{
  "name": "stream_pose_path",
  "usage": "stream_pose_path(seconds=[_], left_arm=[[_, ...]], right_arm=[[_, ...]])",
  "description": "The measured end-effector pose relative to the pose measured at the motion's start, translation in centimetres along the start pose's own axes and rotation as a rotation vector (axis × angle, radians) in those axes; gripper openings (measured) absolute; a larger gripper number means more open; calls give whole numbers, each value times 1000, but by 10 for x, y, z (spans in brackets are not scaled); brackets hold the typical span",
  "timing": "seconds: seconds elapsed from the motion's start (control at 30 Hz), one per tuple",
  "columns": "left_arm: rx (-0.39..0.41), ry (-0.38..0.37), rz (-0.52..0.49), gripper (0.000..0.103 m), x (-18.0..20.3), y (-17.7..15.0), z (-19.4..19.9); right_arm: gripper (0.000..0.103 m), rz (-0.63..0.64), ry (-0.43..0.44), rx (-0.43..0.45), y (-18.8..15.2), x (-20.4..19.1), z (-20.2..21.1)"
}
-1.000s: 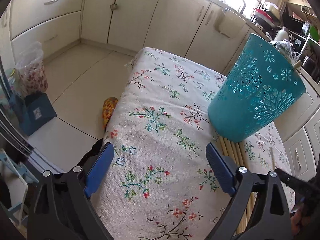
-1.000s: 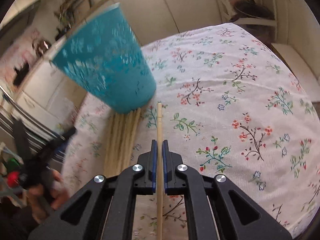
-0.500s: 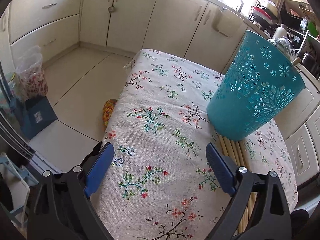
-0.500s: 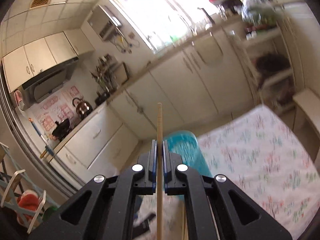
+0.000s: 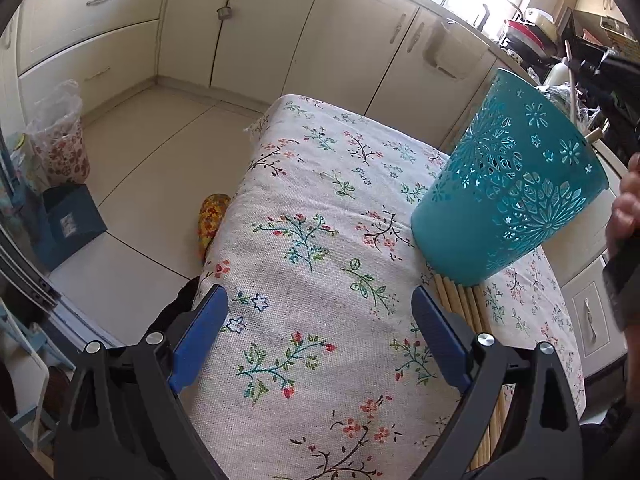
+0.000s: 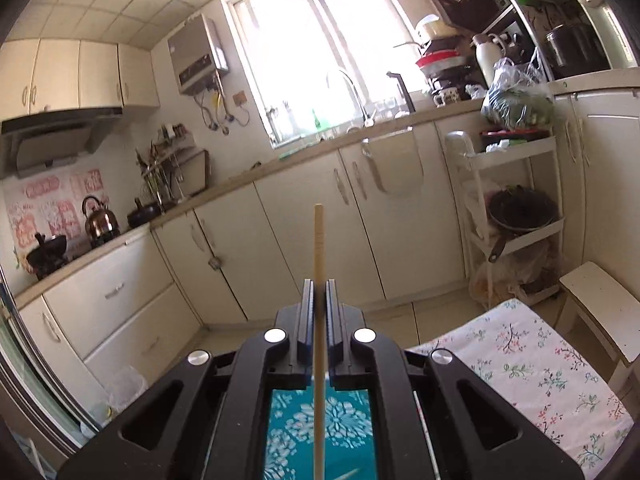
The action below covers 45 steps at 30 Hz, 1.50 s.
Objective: Organize utensils
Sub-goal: 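Lower the stick into the teal cup and open the right tool, then return the right tool to the sticks and close on another stick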
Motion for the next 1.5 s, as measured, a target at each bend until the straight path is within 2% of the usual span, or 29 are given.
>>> stream_pose_path(seconds=[0.1, 0.23, 0.37, 0.43, 0.53, 0.57, 0.67, 0.8, 0.93, 1.17, 1.23, 1.33, 1.5], left_arm=[[1, 0, 4, 89, 0, 0, -1], [0, 4, 2, 89, 0, 0, -1], [2, 12, 2, 89, 1, 0, 0], [5, 15, -2, 89, 2, 0, 0], [6, 21, -7, 89, 2, 0, 1], [8, 23, -10, 89, 3, 0, 1], [8, 29, -16, 89, 4, 0, 1], [5, 36, -20, 89, 4, -1, 1], [2, 38, -20, 89, 4, -1, 1], [0, 32, -22, 89, 4, -1, -1], [-1, 30, -22, 89, 4, -1, -1], [-1, 30, -24, 89, 5, -1, -2], [-5, 43, -55, 89, 11, -2, -2]], right_arm=[[7, 20, 5, -25, -11, 2, 5], [14, 30, 11, -63, -20, 7, 13], [18, 11, 25, -53, -23, 16, 49], [23, -6, 21, -39, -25, 22, 70], [24, -21, 2, -64, -42, 33, 99], [24, -21, -8, -86, -49, 35, 104], [24, -2, -31, -253, -89, 43, 105], [19, 26, -50, -532, -145, 51, 76], [18, 66, -61, -622, -161, 46, 51], [18, 106, -62, -666, -174, 41, 32], [9, 109, -63, -671, -175, 40, 31], [5, 103, -59, -670, -178, 40, 32], [5, 18, -64, -641, -168, 54, 42]])
Point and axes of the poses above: each gripper's, at about its wrist camera, not at the fingertips, and z roughly against the way its jaws point, x to its right, y to its top, the point moved 1 cm from there along -z, roughly the way its jaws point, and after that the axes turned 4 degrees about -z, right-handed, at the moved point
